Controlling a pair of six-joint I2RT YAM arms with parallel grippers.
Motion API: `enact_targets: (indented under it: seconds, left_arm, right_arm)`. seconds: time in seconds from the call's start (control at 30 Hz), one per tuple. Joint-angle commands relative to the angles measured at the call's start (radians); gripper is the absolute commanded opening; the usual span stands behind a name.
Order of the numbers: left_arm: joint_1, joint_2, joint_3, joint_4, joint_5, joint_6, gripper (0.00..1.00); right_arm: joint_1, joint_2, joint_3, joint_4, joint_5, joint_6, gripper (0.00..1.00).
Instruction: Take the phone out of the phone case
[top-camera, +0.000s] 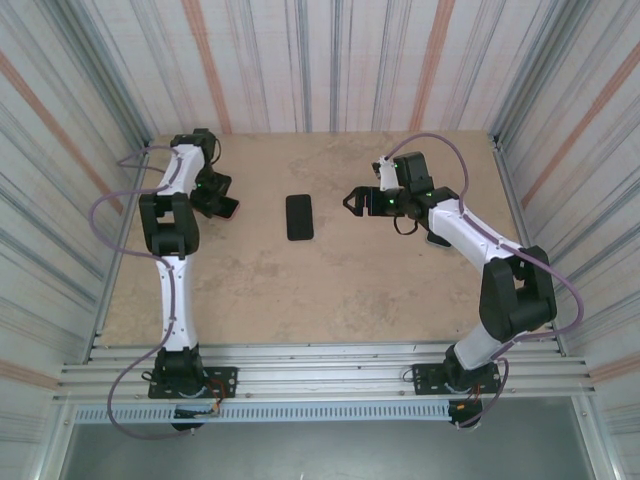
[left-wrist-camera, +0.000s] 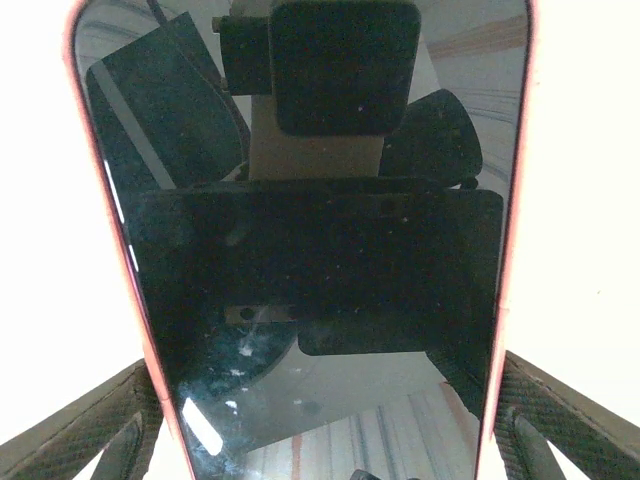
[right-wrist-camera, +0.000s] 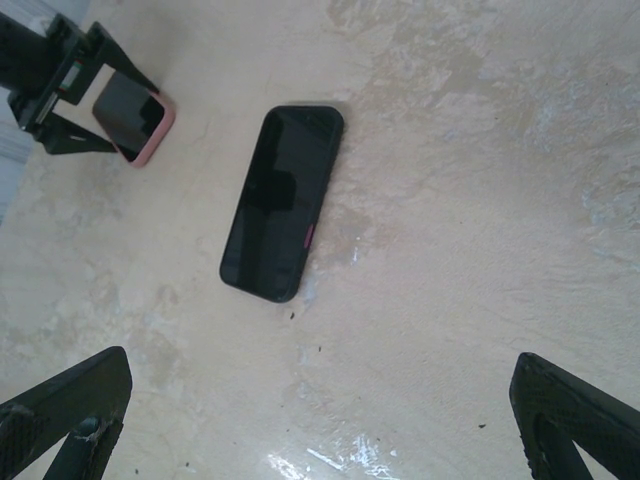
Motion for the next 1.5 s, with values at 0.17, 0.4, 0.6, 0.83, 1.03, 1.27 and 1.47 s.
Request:
enact_targets:
  seconds: [0.17,0.4,0.6,0.83,1.03,1.27,1.47]
  left_arm:
    - [0.045,0.049,0.008,0.000,-0.033,0.059,0.84]
    - [0.042,0.035,0.000,0.013,-0.019,0.065,0.65]
    - [0.034,-0.019,-0.002,0.029,0.007,0.082,0.57]
    - [0.004,-0.126,-0.033,0.029,0.019,0.089,0.55]
    - [-0.026,-0.237,-0.117,0.038,0.026,0.077,0.54]
    - [-0.085,-0.388,-0.249,0.068,0.036,0.046,0.54]
    - [-0.156,-0.498,-0.305,0.077,0.049,-0.001,0.54]
  right_arm:
    - [0.005,-0.034,-0.015,-0.005,0.001,0.032,0.99]
    - [0.010,-0.030,-0.017,0.004,-0.001,0.044,0.99]
    - [0.020,-0.029,-0.015,0.037,-0.016,0.083,0.99]
    - [0.031,-0.033,-0.039,0.138,-0.036,0.191,0.99]
    - [0.061,-0.023,-0.052,0.200,-0.044,0.248,0.99]
    - [0.114,-0.011,-0.078,0.319,-0.052,0.342,0.99]
    - [0.170,0.022,-0.068,0.424,-0.052,0.427,0.98]
